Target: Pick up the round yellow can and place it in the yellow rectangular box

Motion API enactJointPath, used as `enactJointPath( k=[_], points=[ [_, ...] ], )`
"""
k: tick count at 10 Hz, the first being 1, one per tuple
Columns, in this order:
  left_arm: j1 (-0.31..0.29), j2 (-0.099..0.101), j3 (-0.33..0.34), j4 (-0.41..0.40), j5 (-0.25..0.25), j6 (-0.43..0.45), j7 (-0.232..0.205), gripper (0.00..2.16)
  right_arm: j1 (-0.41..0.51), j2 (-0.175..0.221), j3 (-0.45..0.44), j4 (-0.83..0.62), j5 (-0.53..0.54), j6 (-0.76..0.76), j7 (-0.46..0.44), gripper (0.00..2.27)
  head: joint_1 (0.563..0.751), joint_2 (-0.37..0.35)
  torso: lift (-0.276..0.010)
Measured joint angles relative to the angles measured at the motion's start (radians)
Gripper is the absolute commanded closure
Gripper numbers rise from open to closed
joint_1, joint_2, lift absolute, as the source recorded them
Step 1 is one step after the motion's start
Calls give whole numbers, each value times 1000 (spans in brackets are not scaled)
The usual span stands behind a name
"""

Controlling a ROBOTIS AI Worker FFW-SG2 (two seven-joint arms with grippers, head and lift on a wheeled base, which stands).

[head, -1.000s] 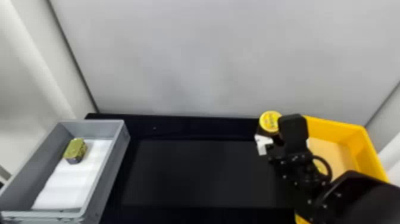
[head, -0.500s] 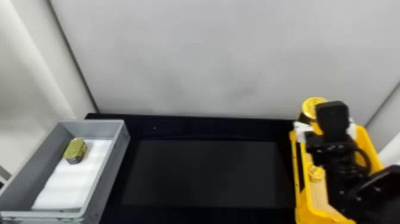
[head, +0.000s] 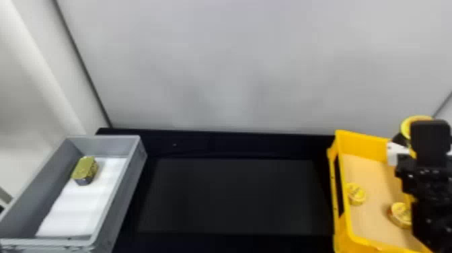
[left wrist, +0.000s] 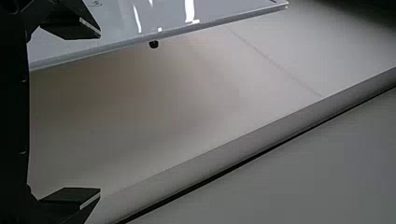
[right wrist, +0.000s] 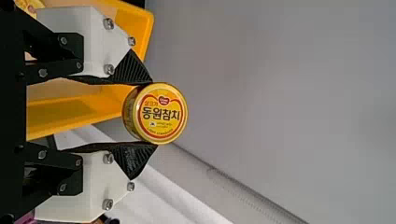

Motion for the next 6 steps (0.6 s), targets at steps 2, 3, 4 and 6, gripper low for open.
enactJointPath(
  k=[2,3,4,6],
  points=[
    [2,0,1,0,0,-1,0,91,49,13,-47,52,-37,-49,-28,681,694,14,-56],
    [2,0,2,-1,0,-1,0,91,73,20,-68,89,-72,-75,-40,681,694,14,-56],
    [3,0,4,-2,0,-1,0,90,91,26,-81,122,-102,-93,-46,694,694,14,-56],
    [5,0,8,-5,0,-1,0,91,109,30,-91,172,-141,-112,-54,694,694,14,-56]
  ],
)
